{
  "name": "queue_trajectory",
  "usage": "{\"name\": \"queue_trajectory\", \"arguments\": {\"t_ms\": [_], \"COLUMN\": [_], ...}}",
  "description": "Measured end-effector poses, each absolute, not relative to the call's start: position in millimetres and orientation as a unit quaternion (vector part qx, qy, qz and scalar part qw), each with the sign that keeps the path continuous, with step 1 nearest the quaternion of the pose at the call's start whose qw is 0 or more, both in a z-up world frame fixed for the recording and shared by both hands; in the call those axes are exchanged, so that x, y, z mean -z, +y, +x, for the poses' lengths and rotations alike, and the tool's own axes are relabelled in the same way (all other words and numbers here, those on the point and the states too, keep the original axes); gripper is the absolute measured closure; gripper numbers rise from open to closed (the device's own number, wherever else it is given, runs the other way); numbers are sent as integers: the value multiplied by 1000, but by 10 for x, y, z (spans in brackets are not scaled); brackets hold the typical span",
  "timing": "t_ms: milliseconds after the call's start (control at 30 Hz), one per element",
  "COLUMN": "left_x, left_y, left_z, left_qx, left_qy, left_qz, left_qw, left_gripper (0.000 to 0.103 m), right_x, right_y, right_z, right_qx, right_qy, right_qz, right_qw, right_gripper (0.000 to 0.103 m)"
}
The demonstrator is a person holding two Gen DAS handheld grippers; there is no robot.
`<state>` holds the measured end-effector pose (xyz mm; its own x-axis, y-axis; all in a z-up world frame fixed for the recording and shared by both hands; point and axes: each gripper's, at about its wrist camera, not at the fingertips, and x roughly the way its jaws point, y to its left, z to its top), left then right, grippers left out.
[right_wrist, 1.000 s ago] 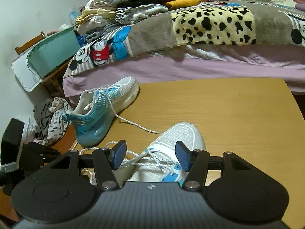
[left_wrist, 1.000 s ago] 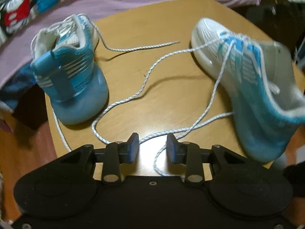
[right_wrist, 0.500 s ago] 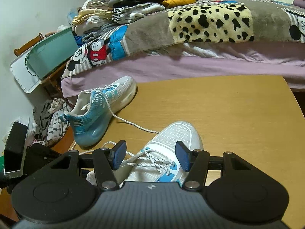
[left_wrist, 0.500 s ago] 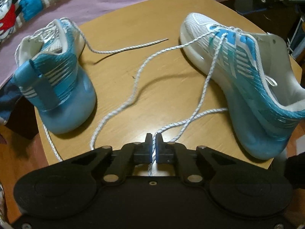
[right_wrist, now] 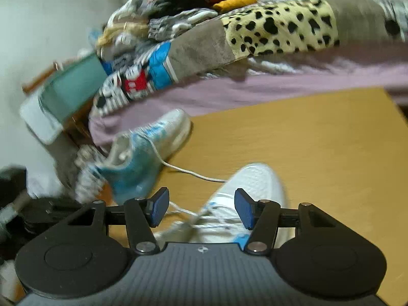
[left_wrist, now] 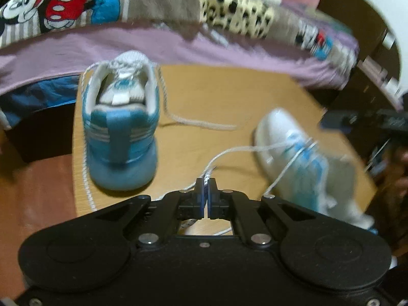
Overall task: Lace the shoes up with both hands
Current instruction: 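Grasp the lace at the sneaker eyelets with the right gripper while the left gripper holds it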
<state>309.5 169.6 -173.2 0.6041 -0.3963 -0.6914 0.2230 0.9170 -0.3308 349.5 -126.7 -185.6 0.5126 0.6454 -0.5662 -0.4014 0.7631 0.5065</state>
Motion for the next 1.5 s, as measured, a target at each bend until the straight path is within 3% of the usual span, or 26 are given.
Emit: {"name": "queue_trajectory", "arguments": {"t_ms": [200, 467, 833, 1000, 1233, 1300, 1367, 1500], "left_x": [1465, 1282, 1179, 1216, 1293, 1322, 1379, 1522], "left_y": [1687, 1552, 1184, 1146, 1196, 1199, 1183, 1096], "left_z": [3069, 3107, 3068, 3066, 3056, 3061, 3076, 3103], "left_qx": [228, 279, 367, 367, 351, 343, 332, 312], "left_qy": [362, 302, 284, 293, 311, 323, 345, 395], "left_qz": [-186, -254, -223, -212, -202, -192, -170, -115], "left_qw": [884, 875, 857, 857, 860, 861, 861, 856], "left_gripper": [103, 103, 103, 103, 103, 103, 103, 103], "right_x": [2044, 2280, 2569, 2623, 2638, 2630, 2607, 2553], "right_y": [-1409, -1467, -1628, -1676, -1698, -1689, -1679, -1675], "right_z": [3566, 3585, 3585, 3586, 3586, 3586, 3590, 3593], "right_qx": [-316, -321, -276, -260, -258, -263, -267, -270], "right_qy": [404, 417, 399, 392, 389, 387, 384, 379], "right_qz": [323, 466, 601, 611, 607, 603, 599, 584], "right_qw": [795, 711, 635, 637, 643, 646, 650, 665], "right_gripper": [49, 50, 52, 74, 81, 94, 98, 98]}}
